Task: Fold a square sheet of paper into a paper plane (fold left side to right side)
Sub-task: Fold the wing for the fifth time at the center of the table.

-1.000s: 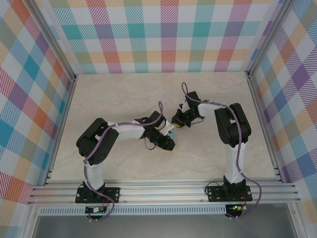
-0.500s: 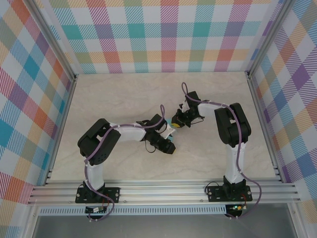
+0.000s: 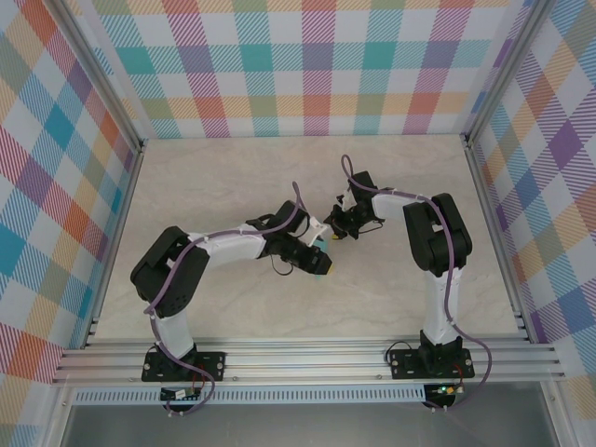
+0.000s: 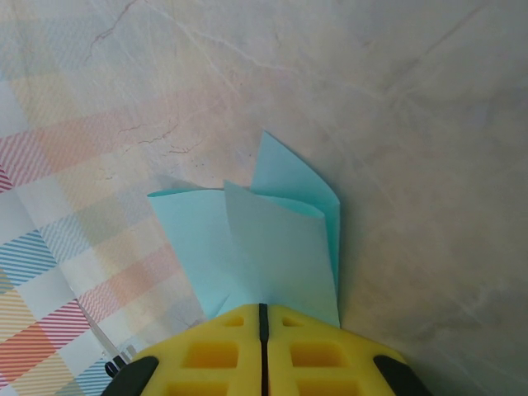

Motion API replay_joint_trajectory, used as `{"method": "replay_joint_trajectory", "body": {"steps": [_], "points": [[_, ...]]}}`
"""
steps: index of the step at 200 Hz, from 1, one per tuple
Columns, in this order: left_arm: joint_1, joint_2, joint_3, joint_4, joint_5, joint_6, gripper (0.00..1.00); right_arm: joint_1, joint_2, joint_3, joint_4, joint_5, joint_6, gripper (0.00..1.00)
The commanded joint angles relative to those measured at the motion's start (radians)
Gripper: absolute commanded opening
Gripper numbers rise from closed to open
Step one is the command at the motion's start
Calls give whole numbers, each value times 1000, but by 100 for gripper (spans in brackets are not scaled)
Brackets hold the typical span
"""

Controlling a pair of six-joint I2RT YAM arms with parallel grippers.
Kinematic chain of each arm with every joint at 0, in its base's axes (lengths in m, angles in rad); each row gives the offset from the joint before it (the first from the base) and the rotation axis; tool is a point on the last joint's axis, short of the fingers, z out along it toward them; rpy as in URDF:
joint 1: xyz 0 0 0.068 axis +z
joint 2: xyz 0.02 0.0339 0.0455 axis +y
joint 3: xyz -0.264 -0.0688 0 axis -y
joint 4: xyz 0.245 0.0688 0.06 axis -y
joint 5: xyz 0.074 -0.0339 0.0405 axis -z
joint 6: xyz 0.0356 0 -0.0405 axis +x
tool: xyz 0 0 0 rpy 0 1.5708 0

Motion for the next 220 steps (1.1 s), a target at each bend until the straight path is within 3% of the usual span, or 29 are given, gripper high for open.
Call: {"method": "replay_joint_trajectory", "body": {"steps": [1,61,220], "points": [[14,63,37,4,-4,17,29,14,53,-7,-66,70,-16,6],[17,155,58,-13,-20,30,28,14,52,-7,-74,74,-20,6],[-69,83,-52,-74,-43,53,28,13,72,20,-127,119,-27,6]]}}
